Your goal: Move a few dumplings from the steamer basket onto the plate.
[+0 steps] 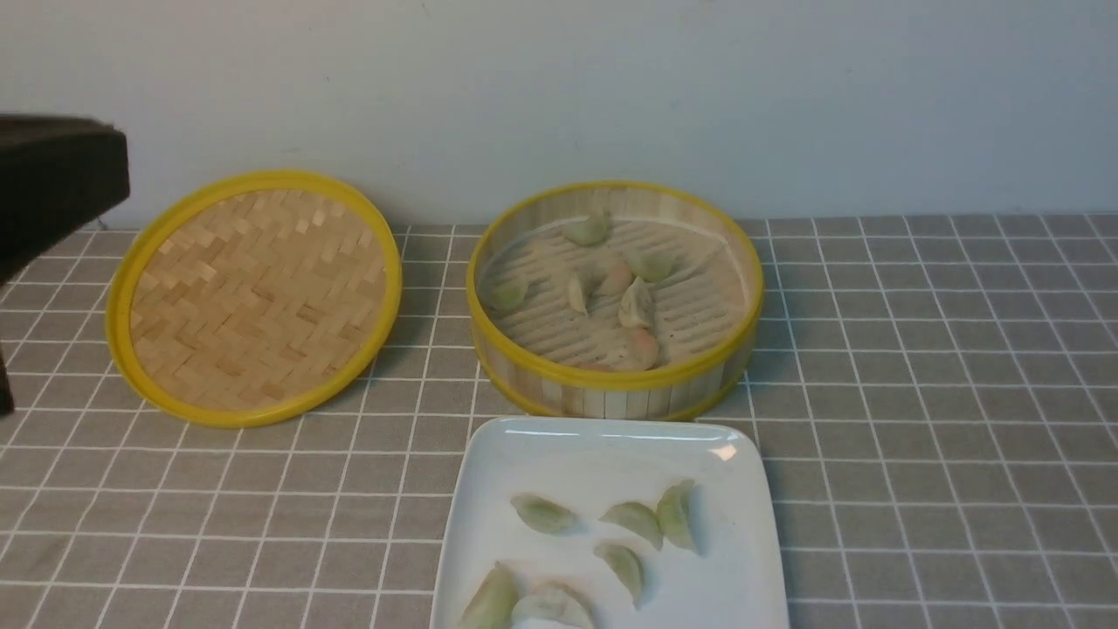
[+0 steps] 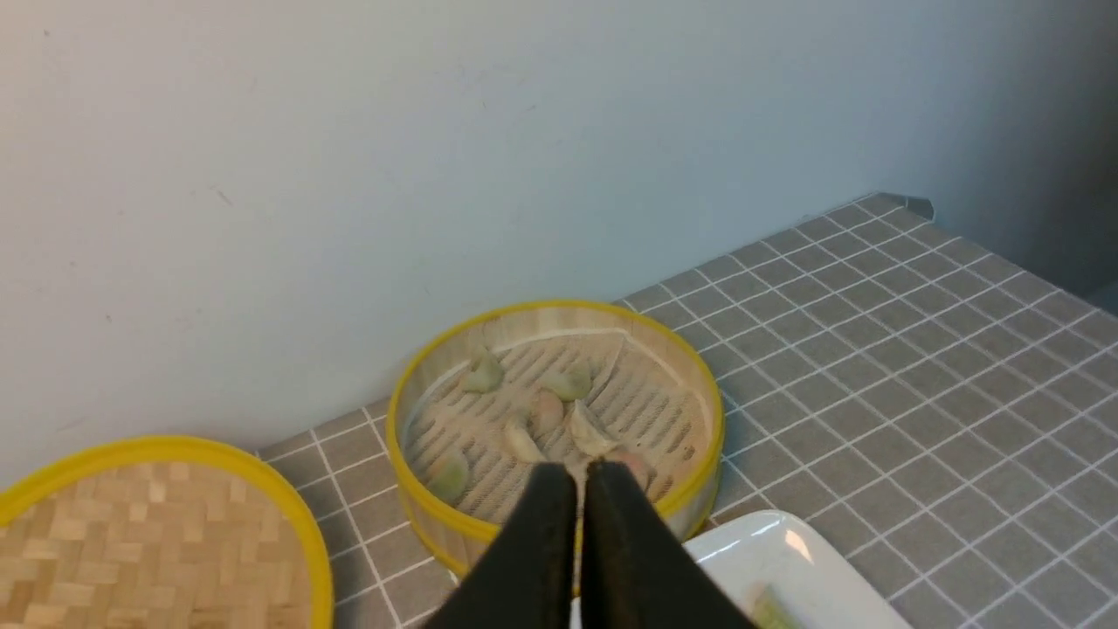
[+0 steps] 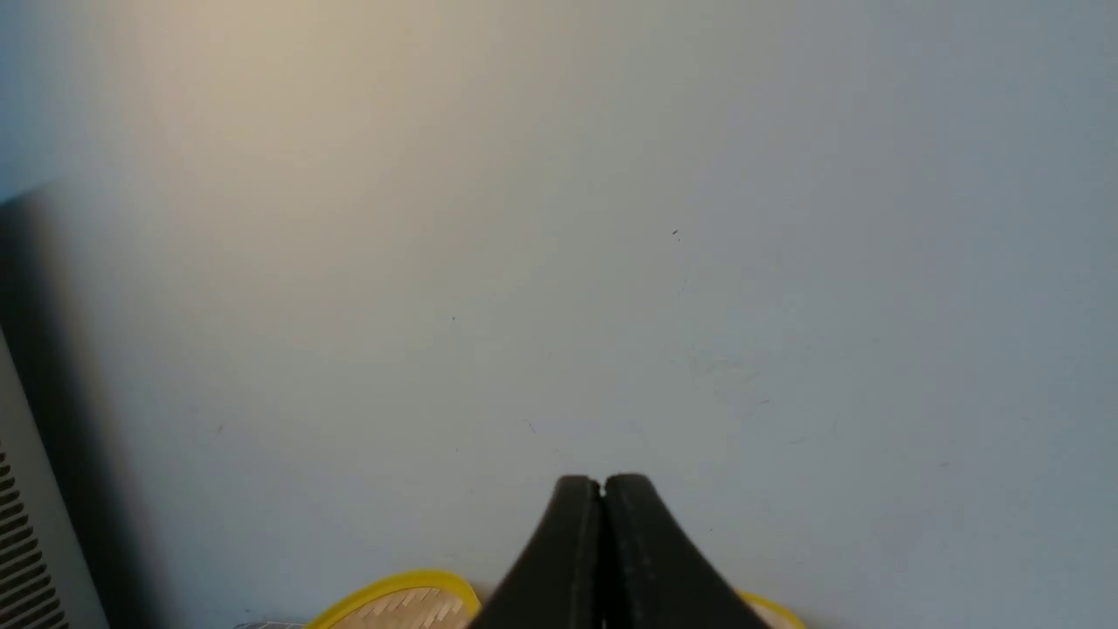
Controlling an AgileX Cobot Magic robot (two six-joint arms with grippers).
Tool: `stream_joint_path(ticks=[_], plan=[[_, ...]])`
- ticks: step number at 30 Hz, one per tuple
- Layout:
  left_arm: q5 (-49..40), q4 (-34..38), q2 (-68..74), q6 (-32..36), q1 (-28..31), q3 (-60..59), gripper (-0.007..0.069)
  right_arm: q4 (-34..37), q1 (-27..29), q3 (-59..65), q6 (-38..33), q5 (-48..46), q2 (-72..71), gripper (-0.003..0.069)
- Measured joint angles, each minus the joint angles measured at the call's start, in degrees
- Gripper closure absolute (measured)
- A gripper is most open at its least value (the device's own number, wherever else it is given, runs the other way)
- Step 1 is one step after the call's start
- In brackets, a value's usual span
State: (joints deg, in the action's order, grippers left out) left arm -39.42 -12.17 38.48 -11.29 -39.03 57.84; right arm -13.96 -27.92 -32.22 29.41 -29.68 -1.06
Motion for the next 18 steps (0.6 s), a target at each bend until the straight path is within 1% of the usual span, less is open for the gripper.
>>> stream_joint_path(ticks=[2, 4, 5, 6, 9, 12, 16, 18], plan=[[2.17, 0.77, -3.73, 0.93, 3.00, -5.76, 0.0629, 0.00, 0.00, 0.00, 0.00, 0.00, 0.00, 0.0672], [5.43, 2.54, -9.29, 1.60, 8.63, -14.59, 0.0629, 0.00, 0.00, 0.00, 0.00, 0.00, 0.00, 0.0672], [6.48, 2.86, -10.95, 1.90, 10.29, -16.99, 0.0629, 0.00, 0.00, 0.00, 0.00, 0.00, 0.00, 0.0672], [9.25, 4.22, -14.94, 2.77, 14.30, -22.68, 0.0629, 0.00, 0.00, 0.00, 0.00, 0.00, 0.00, 0.0672], [14.73, 7.48, -24.09, 4.89, 22.84, -35.59, 0.0629, 0.00, 0.00, 0.00, 0.00, 0.00, 0.00, 0.0672], [17.17, 10.75, -32.61, 6.98, 30.14, -45.96, 0.0629, 0.00, 0.00, 0.00, -0.06, 0.00, 0.00, 0.0672], [17.50, 11.79, -37.78, 7.69, 33.70, -53.55, 0.0629, 0.00, 0.00, 0.00, -0.06, 0.00, 0.00, 0.0672], [17.28, 12.17, -38.98, 7.99, 34.29, -58.22, 0.0629, 0.00, 0.00, 0.00, -0.06, 0.10, -0.02, 0.0672]])
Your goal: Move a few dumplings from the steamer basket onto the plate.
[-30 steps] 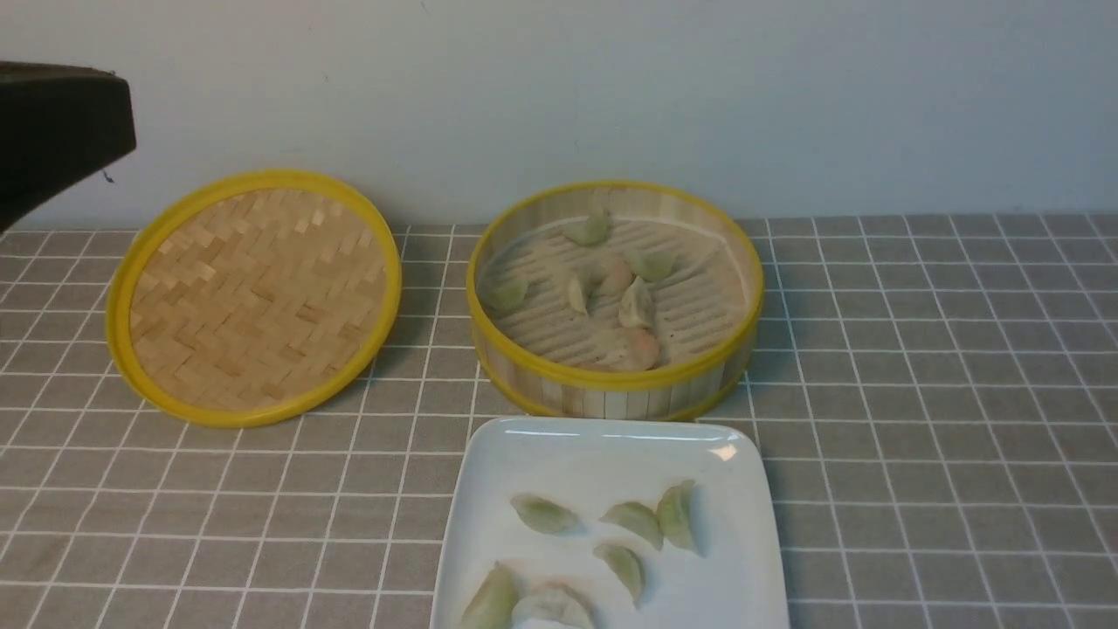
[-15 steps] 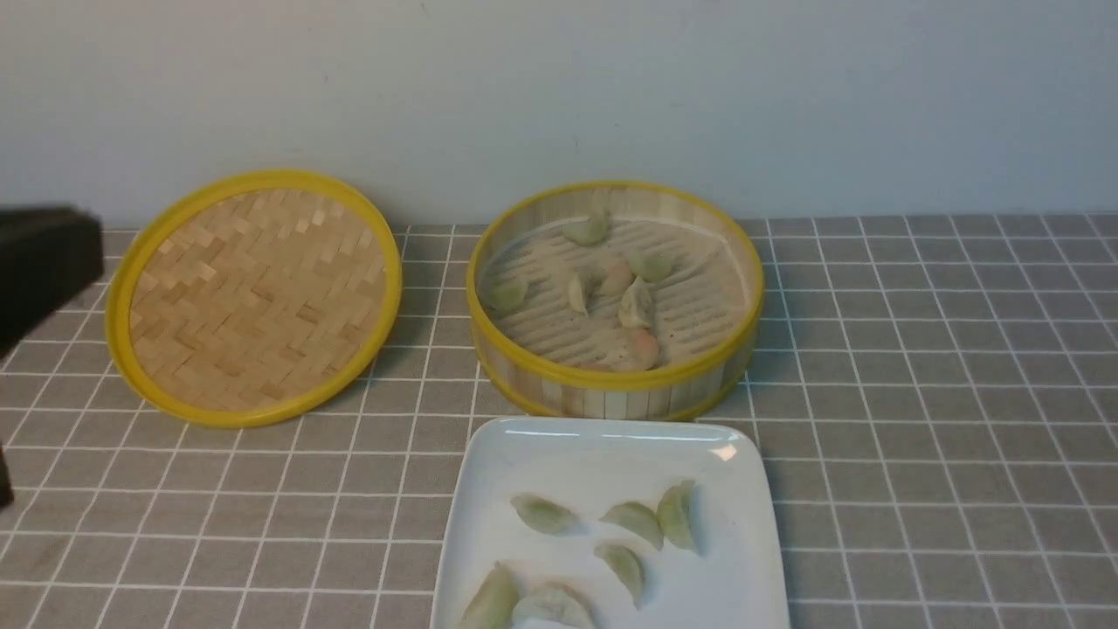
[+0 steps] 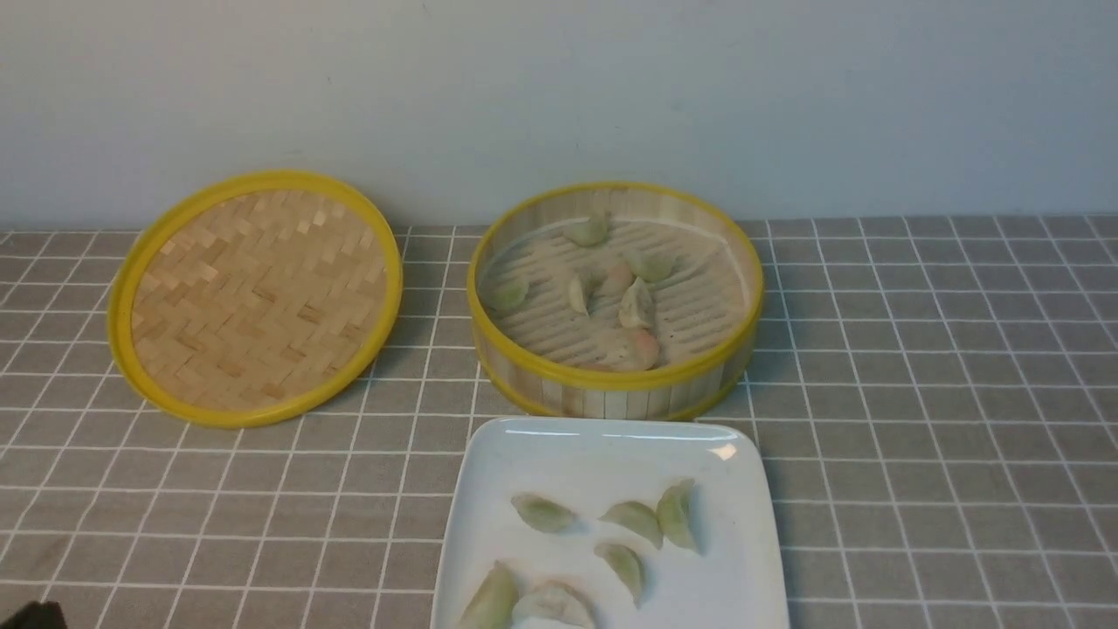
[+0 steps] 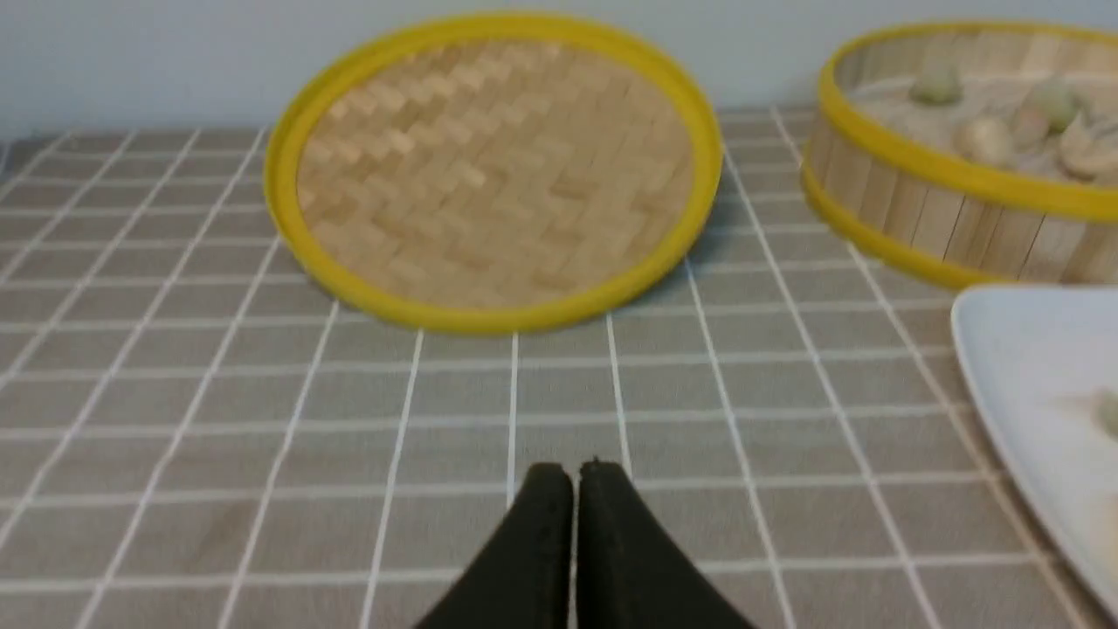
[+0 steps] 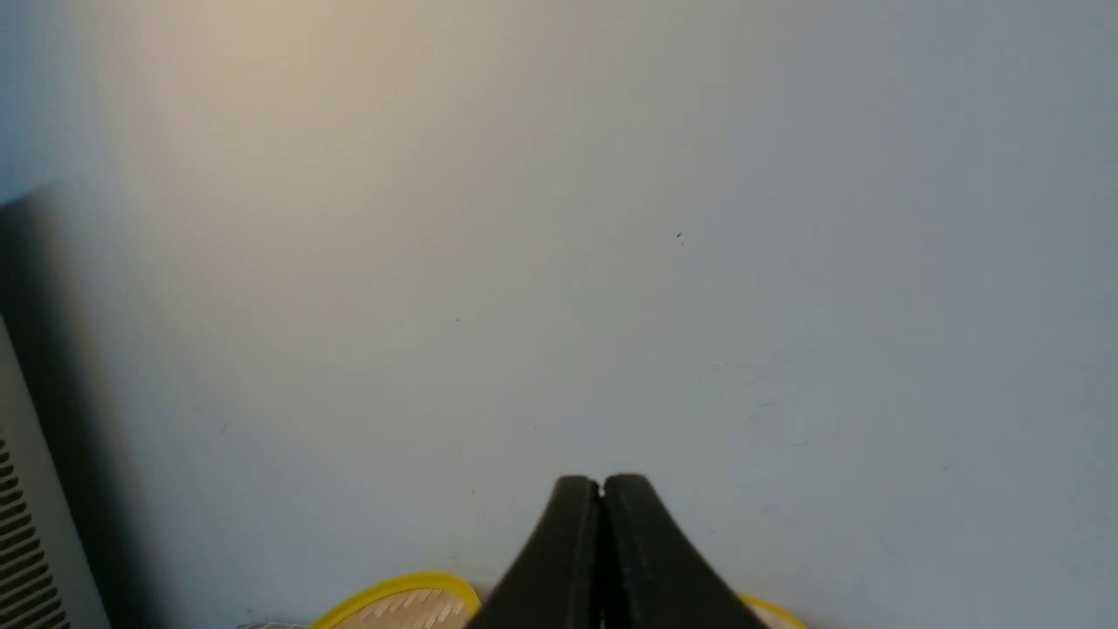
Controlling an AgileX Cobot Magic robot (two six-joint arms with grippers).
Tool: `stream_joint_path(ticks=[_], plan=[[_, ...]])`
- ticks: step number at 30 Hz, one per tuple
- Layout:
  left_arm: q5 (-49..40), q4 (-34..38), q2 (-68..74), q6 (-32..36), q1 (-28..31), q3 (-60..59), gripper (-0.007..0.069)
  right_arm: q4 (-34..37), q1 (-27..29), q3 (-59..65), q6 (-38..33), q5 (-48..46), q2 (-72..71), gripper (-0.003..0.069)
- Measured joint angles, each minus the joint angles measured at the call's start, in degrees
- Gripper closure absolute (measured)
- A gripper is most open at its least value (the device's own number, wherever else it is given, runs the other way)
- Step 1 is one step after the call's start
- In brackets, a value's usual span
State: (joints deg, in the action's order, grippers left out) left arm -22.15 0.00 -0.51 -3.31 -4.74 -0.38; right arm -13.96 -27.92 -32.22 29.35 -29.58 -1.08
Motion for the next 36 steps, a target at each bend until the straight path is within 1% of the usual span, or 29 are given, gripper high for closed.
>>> stream_joint_path(ticks=[32, 36], plan=[[0.11, 1.19, -0.09, 0.38, 0.18, -0.99, 0.0629, -0.19, 0.00, 0.00, -0.04, -0.09, 0.00, 0.0672], [0.11, 1.19, -0.09, 0.38, 0.18, -0.99, 0.0629, -2.00, 0.00, 0.00, -0.04, -0.09, 0.00, 0.0672]])
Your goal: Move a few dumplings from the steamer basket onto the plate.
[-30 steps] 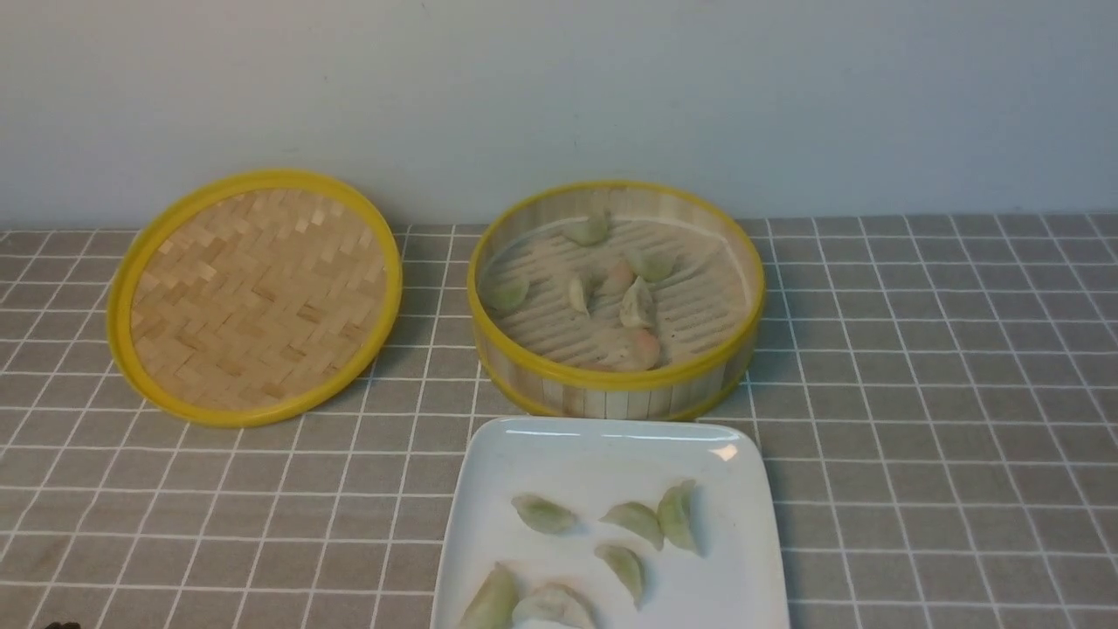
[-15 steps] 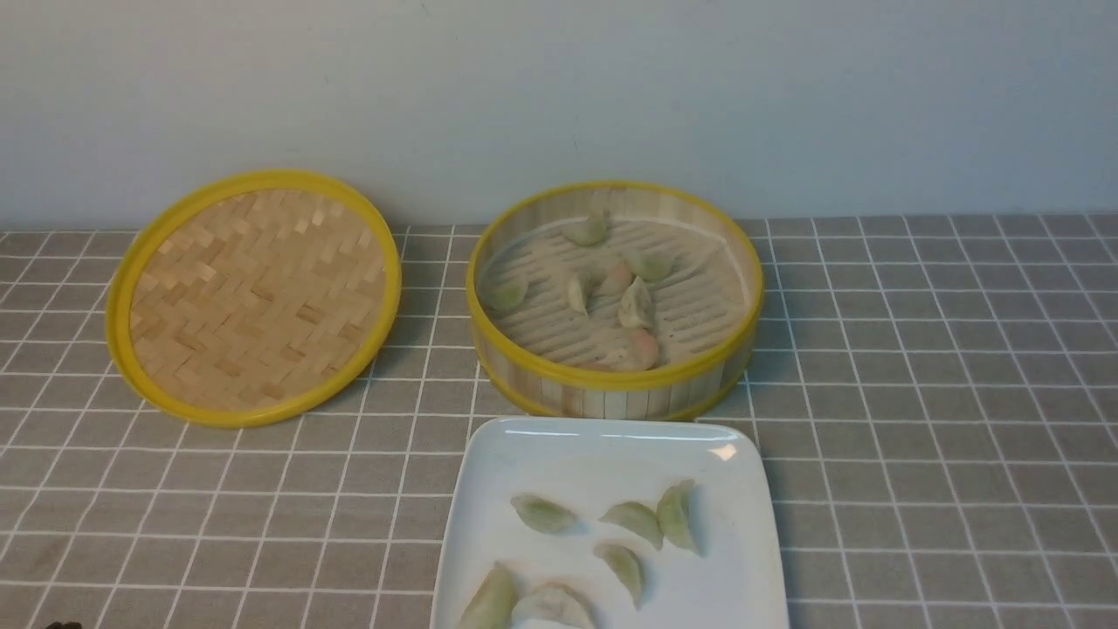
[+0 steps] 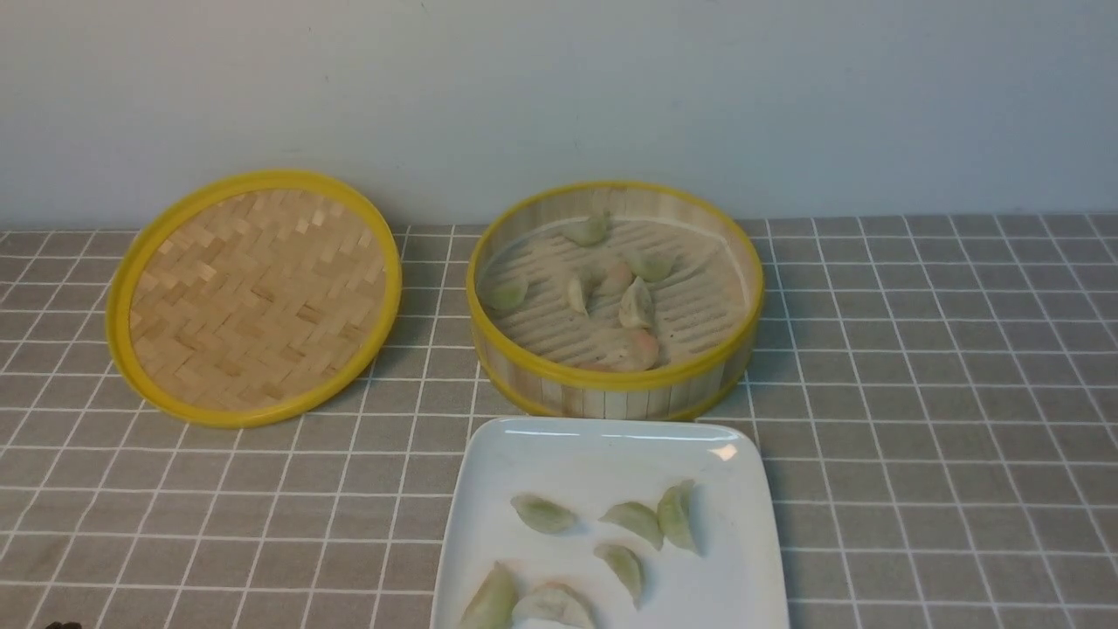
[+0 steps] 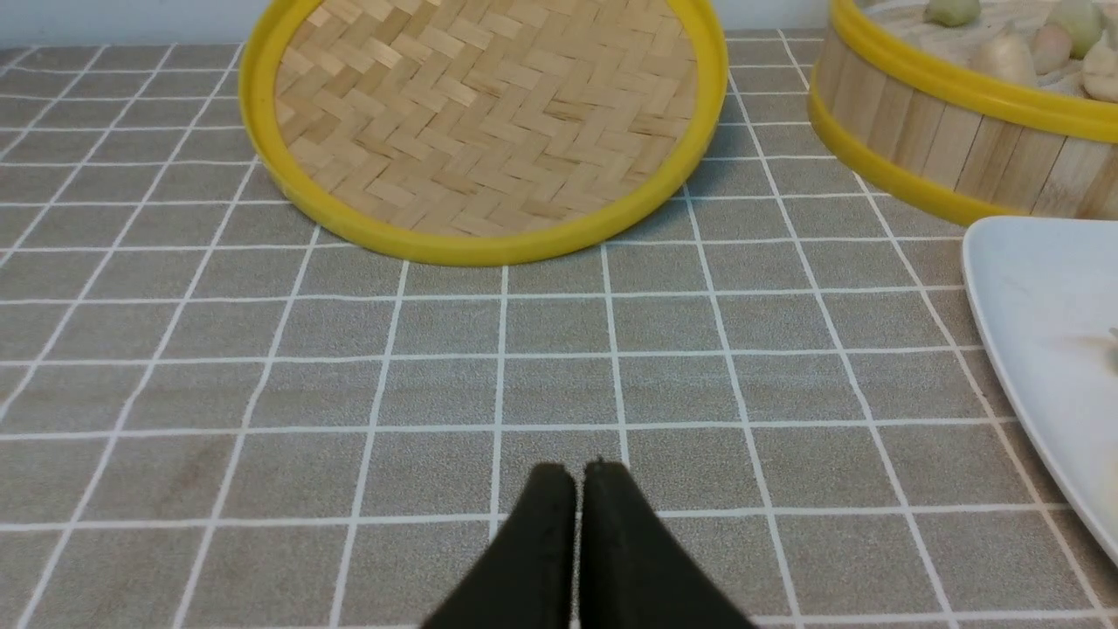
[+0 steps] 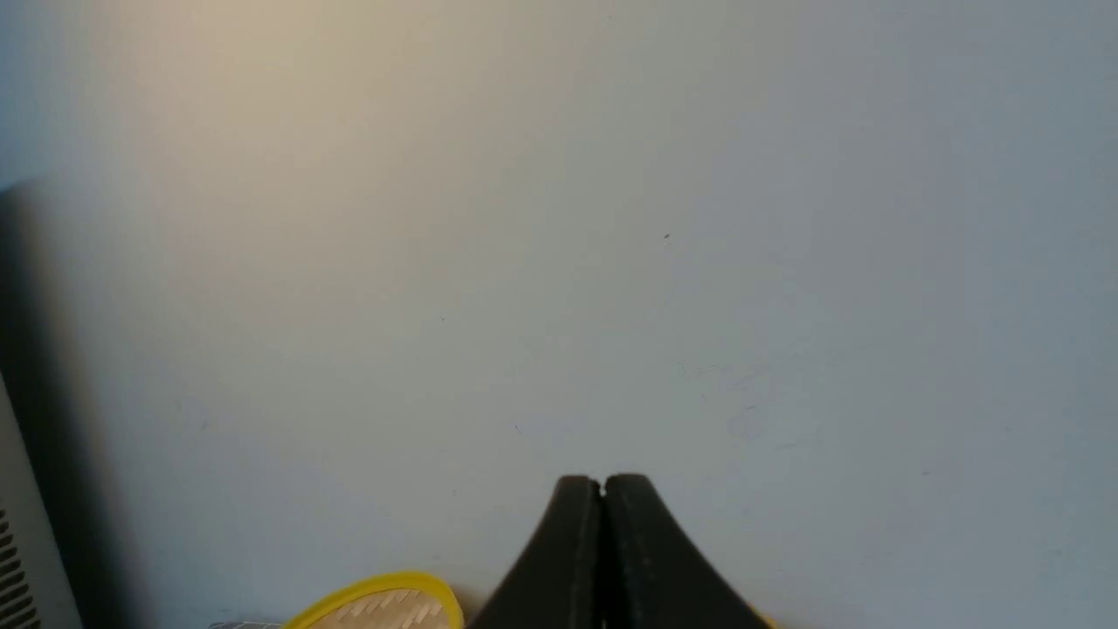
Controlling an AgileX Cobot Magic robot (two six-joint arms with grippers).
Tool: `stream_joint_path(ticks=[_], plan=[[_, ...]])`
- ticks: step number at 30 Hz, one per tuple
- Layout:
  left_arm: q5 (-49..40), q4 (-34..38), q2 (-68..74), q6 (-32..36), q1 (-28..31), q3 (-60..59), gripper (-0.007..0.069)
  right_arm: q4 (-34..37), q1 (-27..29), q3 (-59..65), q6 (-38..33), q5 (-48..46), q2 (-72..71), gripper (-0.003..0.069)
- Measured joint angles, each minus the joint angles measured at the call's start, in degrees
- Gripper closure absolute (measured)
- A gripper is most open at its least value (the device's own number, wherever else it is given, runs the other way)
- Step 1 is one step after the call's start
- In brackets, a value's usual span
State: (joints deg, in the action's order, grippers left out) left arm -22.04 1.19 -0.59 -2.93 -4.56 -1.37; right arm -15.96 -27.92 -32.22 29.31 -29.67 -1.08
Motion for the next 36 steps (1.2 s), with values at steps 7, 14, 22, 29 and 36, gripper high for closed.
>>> stream_joint_path(ticks=[7, 14, 22, 29, 36], plan=[[0.00, 0.00, 0.00, 0.00, 0.00, 0.00, 0.0629, -1.46, 1.20, 5.73, -7.51, 4.15, 0.00, 0.0672], [0.00, 0.00, 0.00, 0.00, 0.00, 0.00, 0.0629, 8.00, 11.45, 19.44, -14.35, 12.52, 0.00, 0.0672], [0.00, 0.00, 0.00, 0.00, 0.00, 0.00, 0.0629, 9.50, 20.61, 33.68, -16.35, 12.07, 0.00, 0.0672], [0.00, 0.00, 0.00, 0.00, 0.00, 0.00, 0.0629, 10.11, 23.31, 33.63, -17.19, 9.12, 0.00, 0.0672], [0.00, 0.00, 0.00, 0.00, 0.00, 0.00, 0.0629, 10.22, 25.61, 33.64, -17.82, 8.98, 0.00, 0.0672]])
